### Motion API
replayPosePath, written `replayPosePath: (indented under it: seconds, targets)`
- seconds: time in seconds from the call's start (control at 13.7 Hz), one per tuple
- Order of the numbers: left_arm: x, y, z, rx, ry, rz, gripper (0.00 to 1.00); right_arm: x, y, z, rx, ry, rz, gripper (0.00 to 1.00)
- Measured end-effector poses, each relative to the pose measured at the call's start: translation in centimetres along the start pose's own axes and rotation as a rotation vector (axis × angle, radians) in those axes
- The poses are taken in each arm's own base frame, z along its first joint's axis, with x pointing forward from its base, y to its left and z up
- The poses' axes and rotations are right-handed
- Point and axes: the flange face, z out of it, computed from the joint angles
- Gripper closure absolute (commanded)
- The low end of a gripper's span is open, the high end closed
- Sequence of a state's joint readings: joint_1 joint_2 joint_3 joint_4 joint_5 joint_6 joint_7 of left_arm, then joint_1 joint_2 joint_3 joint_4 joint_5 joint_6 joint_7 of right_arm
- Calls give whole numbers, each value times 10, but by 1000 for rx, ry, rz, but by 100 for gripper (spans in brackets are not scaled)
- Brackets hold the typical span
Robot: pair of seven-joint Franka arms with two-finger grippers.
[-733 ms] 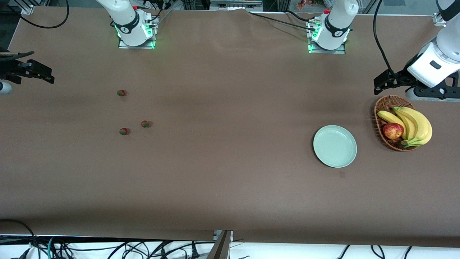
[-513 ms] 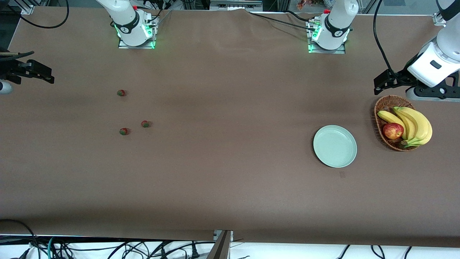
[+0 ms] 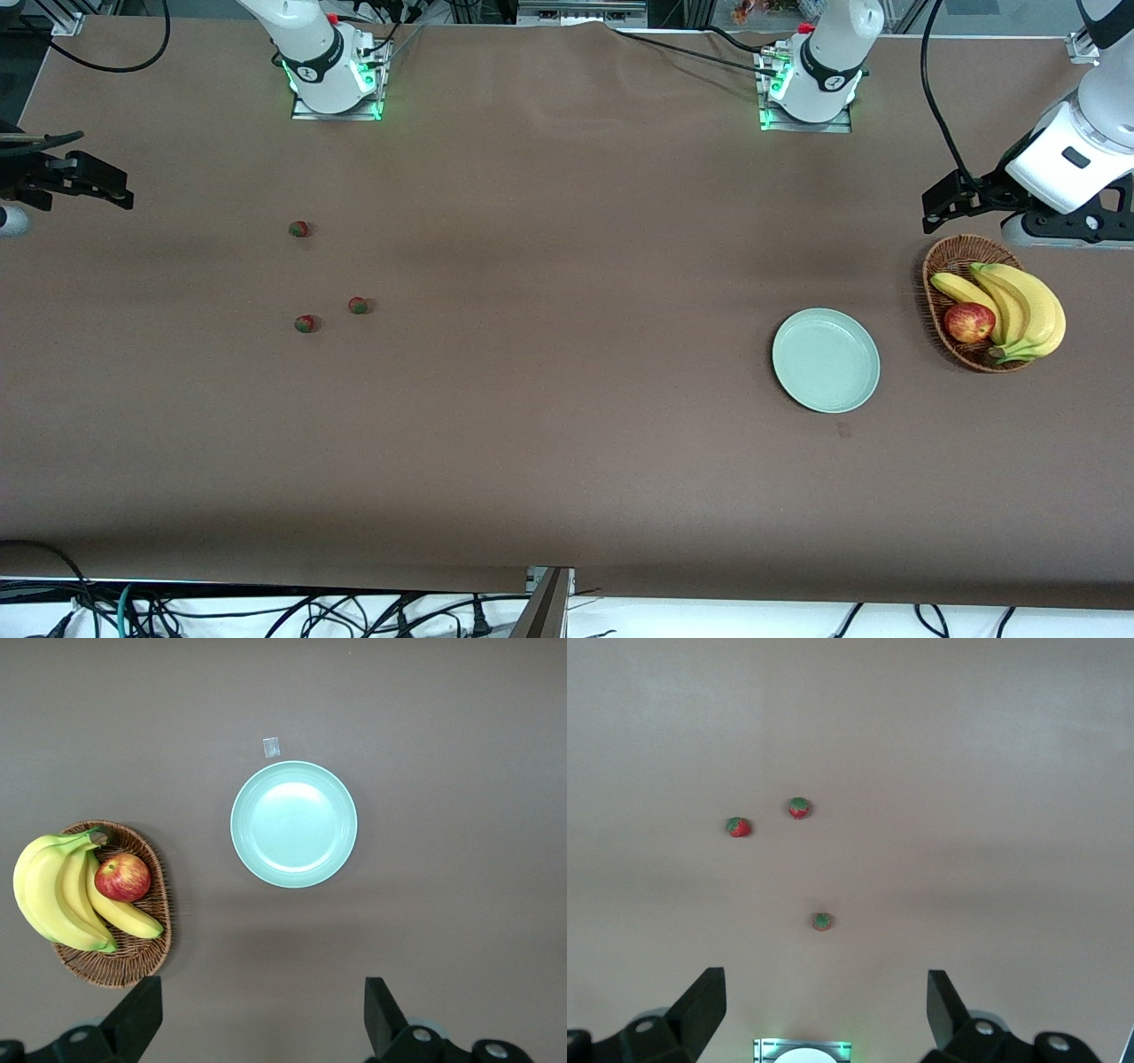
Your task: Collect all strawberries into plate
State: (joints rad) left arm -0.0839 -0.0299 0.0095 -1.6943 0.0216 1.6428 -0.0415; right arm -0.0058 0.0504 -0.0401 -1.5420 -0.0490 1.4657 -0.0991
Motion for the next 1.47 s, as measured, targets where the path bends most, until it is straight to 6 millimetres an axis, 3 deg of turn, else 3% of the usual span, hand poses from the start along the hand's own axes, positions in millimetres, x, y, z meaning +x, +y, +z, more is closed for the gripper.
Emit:
replayPosePath:
  seconds: [0.22, 0.37, 0.59, 0.95, 1.17, 1.47]
  targets:
    - [0, 0, 0, 0, 0, 0, 0, 13, -1, 17, 9, -21, -2, 0]
    - [0, 0, 0, 0, 0, 0, 0, 30, -1, 44, 12, -59, -3, 0]
    - [0, 0, 0, 0, -1, 0, 0, 73, -1, 120, 18, -138, -7, 0]
    - [0, 0, 0, 0, -1, 0, 0, 140, -18, 268, 21, -146, -20, 0]
    - [0, 0, 0, 0, -2, 0, 0, 148, -37, 335, 14, -128, 1, 0]
    - [0, 0, 0, 0, -2, 0, 0, 131, -53, 379, 11, -138, -10, 0]
